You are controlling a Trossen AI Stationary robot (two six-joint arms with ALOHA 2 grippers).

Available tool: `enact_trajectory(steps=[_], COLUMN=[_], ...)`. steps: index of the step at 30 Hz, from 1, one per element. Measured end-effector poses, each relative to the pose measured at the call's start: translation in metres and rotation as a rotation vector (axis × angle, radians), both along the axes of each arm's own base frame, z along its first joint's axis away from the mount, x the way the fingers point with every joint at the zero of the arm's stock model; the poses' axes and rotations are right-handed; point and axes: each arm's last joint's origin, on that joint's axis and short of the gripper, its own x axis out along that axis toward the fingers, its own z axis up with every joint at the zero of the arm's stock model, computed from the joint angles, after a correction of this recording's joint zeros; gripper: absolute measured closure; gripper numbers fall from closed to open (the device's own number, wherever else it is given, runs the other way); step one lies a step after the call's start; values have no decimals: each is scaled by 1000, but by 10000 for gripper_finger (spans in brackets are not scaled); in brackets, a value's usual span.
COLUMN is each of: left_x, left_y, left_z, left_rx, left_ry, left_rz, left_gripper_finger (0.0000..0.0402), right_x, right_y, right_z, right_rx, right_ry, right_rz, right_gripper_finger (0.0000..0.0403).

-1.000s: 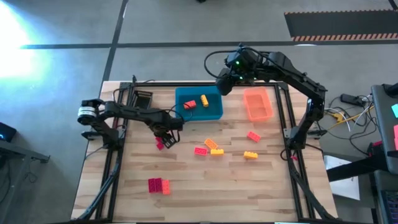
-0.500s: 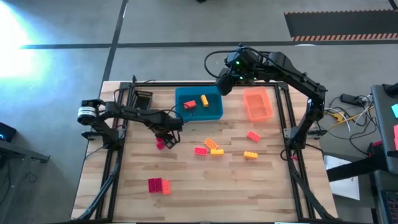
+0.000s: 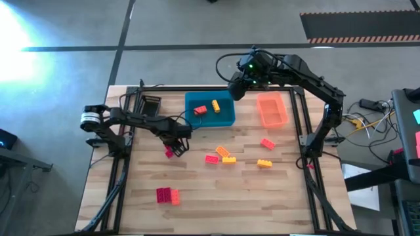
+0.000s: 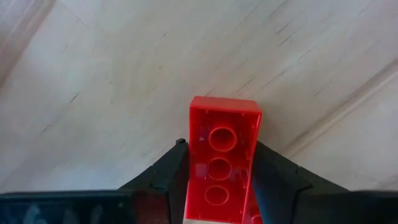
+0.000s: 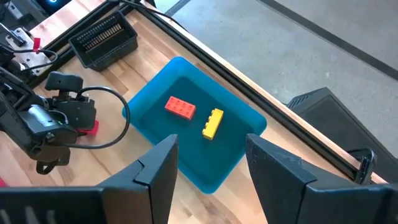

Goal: Sort & place blocks by color
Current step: Put the red game piece into the orange bin

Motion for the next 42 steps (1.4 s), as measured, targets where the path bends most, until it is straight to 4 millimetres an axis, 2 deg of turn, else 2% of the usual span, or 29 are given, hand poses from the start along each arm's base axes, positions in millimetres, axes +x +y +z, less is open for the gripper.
enact_trajectory(steps=[5, 8, 13, 18, 24, 28, 32, 36, 42], left_x=[2, 3, 4, 2, -8, -15, -15, -15, -14], left_y=[1, 1, -3, -12, -31, -41, -48, -55, -59], left_z=[4, 18, 58, 109, 168, 195, 211, 220, 234], left_rx=[18, 40, 110, 151, 208, 259, 287, 299, 356], left_ry=[-13, -67, -235, -534, -989, -1203, -1347, -1445, -1573], left_rz=[-1, 5, 40, 14, -89, -129, -175, -210, -253], left_gripper_finger=[277, 278, 278, 278, 278, 278, 278, 278, 278], right_x=[0, 0, 1, 9, 30, 47, 62, 66, 68], right_y=[0, 0, 2, 11, 35, 53, 68, 75, 74], right_z=[0, 0, 3, 9, 13, 9, 2, 4, 11], right_rx=[-6, -19, -78, -126, -174, -202, -211, -167, -93], right_ry=[4, 10, 19, -42, -182, -279, -370, -453, -545], right_rz=[8, 23, 95, 236, 459, 585, 684, 752, 718], right_gripper_finger=[225, 225, 225, 225, 225, 225, 225, 225, 217])
